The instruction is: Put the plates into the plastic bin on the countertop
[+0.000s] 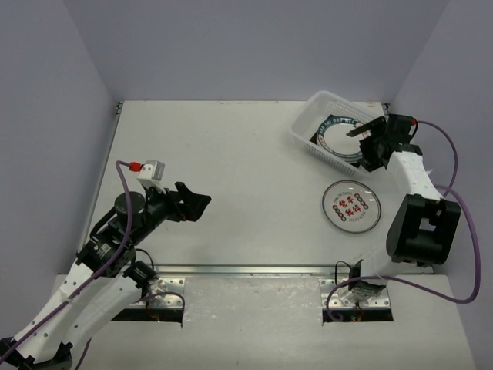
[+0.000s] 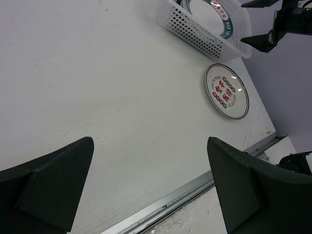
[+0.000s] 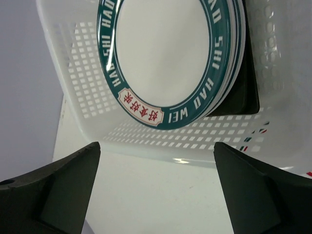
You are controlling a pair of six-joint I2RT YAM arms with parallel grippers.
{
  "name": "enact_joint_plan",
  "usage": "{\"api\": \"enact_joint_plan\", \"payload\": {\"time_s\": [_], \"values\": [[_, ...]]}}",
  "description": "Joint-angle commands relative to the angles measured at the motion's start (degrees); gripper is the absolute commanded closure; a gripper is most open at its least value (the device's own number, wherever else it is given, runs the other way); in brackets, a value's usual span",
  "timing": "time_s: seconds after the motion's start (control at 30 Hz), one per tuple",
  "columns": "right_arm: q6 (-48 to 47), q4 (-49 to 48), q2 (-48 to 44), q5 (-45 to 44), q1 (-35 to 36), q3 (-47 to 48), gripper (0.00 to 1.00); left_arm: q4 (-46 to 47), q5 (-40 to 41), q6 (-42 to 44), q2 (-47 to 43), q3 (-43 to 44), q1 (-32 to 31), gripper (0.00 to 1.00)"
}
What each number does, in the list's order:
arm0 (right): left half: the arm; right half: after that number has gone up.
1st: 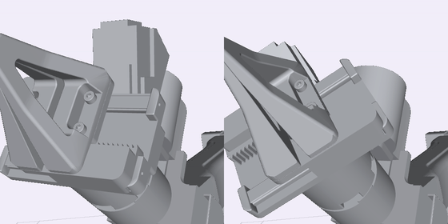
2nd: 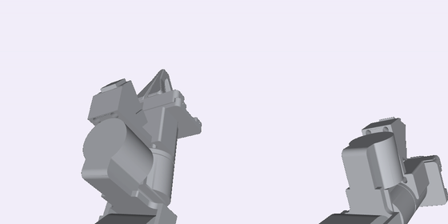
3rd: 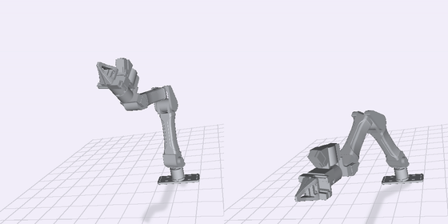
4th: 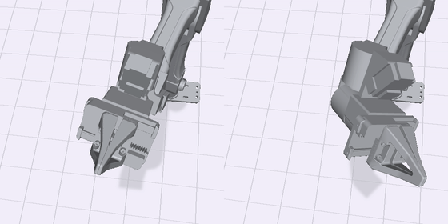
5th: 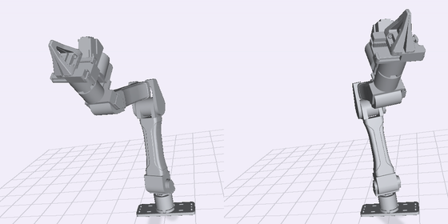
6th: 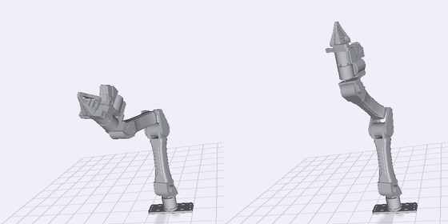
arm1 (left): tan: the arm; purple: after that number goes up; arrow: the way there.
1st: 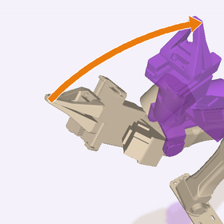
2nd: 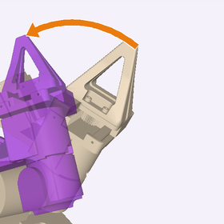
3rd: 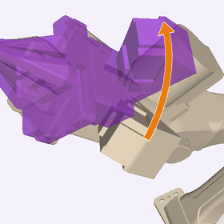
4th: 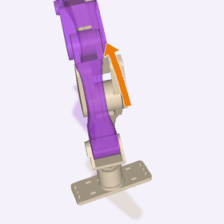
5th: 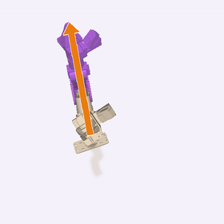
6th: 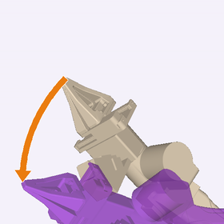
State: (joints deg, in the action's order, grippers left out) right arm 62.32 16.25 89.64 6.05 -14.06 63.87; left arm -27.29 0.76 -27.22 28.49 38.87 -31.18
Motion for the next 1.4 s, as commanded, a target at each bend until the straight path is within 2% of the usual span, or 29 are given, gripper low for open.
{"api": "enact_joint_plan", "payload": {"time_s": [0.0, 0.07, 0.2, 0.27, 0.33, 0.37, 0.43, 0.47, 0.53, 0.6, 0.67, 0.73, 0.83, 0.9, 1.1, 1.37], "values": [[-4.75, 6.44, -3.66, -2.1, 0.98, 2.72, 0.01, 2.59, -0.44, 0.28, -0.37, -0.2, -0.29, 0.0], [-6.31, 6.58, -5.61, -1.75, 1.48, 1.53, 0.01, 2.48, -0.38, 0.11, -0.78, -0.23, -0.31, 0.0], [-11.81, 3.34, -21.96, -2.19, 4.81, -8.0, 0.01, 3.14, 0.31, -0.75, -0.71, -0.73, -0.37, 0.0], [-14.15, 3.58, -31.05, -0.11, 4.66, -13.51, 0.01, 2.94, 0.07, -0.95, 1.91, -0.2, -0.42, 0.0], [-16.67, 5.58, -38.23, 4.17, 4.66, -17.02, 0.01, 4.24, -0.97, -4.64, 6.24, -0.29, -0.44, 0.0], [-18.17, 6.36, -43.58, 9.35, 4.66, -19.95, 0.01, 7.26, -2.41, -7.17, 8.72, -1.32, -0.38, 0.0], [-19.04, 9.32, -49.91, 13.75, 4.66, -22.34, 0.01, 17.25, -9.44, -14.59, 11.77, -7.94, -0.7, 0.0], [-19.17, 12.69, -53.07, 14.47, 4.66, -22.64, 0.01, 23.77, -10.27, -18.17, 13.98, -10.44, -1.18, 0.0], [-19.07, 18.59, -61.23, 14.86, 4.66, -21.96, 0.01, 39.72, -9.72, -23.73, 22.29, -13.5, -2.79, 0.0], [-18.91, 23.84, -66.24, 15.54, 4.66, -19.28, 0.01, 47.51, -5.8, -28.14, 29.61, -12.76, -7.17, 0.0], [-18.9, 28.33, -71.42, 14.17, 4.66, -16.12, 0.01, 53.45, -1.06, -29.9, 41.31, -8.9, -12.91, 0.0], [-18.62, 33.23, -73.97, 13.73, 4.66, -11.73, 0.01, 55.93, -0.38, -31.06, 52.42, 0.85, -15.32, 0.0], [-18.46, 37.02, -74.95, 15.5, 4.75, -8.39, 0.01, 56.62, -2.16, -35.64, 70.64, 10.81, -16.95, 0.0], [-18.77, 38.0, -75.0, 17.97, 4.77, -7.63, 0.01, 53.61, -1.73, -37.75, 79.18, 18.39, -18.13, 0.0], [-19.09, 38.86, -75.85, 20.61, 4.94, -7.41, 0.01, 46.69, -4.08, -41.51, 97.45, 38.87, -20.98, 0.07], [-19.78, 38.55, -76.46, 20.36, 5.97, -6.82, 0.01, 45.97, -10.77, -44.89, 112.37, 50.17, -23.13, 0.38]]}}
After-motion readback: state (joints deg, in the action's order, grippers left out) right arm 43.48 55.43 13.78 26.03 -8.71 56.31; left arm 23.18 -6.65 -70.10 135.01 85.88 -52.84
